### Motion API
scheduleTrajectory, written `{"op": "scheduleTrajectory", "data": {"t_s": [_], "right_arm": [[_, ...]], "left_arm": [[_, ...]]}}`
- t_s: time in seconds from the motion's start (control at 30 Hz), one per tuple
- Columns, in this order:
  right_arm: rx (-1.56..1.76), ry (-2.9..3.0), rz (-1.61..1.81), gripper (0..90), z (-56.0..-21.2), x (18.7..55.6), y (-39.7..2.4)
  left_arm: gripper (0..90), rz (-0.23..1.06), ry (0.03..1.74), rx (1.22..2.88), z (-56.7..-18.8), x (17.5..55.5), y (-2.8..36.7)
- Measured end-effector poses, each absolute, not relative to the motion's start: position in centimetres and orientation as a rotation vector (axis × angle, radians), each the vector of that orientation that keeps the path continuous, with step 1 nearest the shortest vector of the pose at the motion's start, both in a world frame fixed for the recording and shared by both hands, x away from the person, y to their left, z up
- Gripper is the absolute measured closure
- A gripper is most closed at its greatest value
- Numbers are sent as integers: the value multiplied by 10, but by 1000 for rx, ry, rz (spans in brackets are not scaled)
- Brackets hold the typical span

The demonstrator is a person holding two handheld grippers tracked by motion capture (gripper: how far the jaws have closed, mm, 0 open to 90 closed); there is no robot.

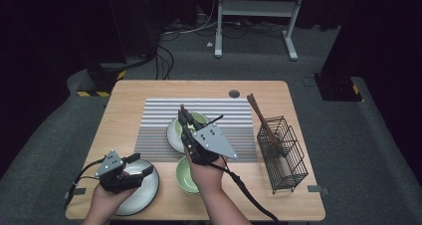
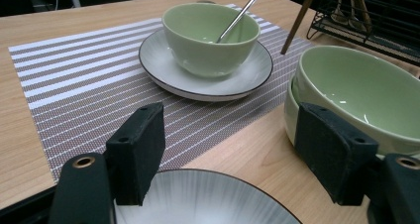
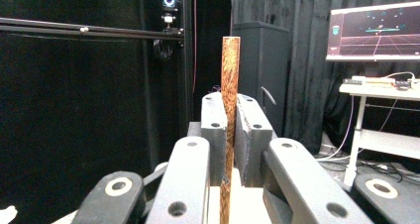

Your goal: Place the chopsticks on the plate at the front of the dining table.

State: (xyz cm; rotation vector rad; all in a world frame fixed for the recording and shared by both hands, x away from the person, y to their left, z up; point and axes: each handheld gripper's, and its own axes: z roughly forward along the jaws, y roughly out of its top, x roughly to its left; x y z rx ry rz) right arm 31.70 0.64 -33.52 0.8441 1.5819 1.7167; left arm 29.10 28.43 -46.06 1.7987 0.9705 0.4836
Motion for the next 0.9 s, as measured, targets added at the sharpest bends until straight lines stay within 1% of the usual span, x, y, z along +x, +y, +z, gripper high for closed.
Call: {"op": "scheduleTrajectory", "data": {"t_s": [0.23, 0.37, 0.67, 0.9], "right_arm": [[834, 1593, 1734, 836, -336, 314, 11], [825, 1600, 1742, 836, -337, 314, 12], [824, 1605, 1758, 835, -337, 317, 13], [827, 1609, 1754, 835, -337, 316, 13]], "left_arm": [[282, 518, 932, 1818, -457, 289, 275], [282, 507, 943, 1812, -455, 291, 271], [281, 535, 903, 1801, -435, 303, 261], [277, 517, 893, 1791, -441, 307, 252]]}}
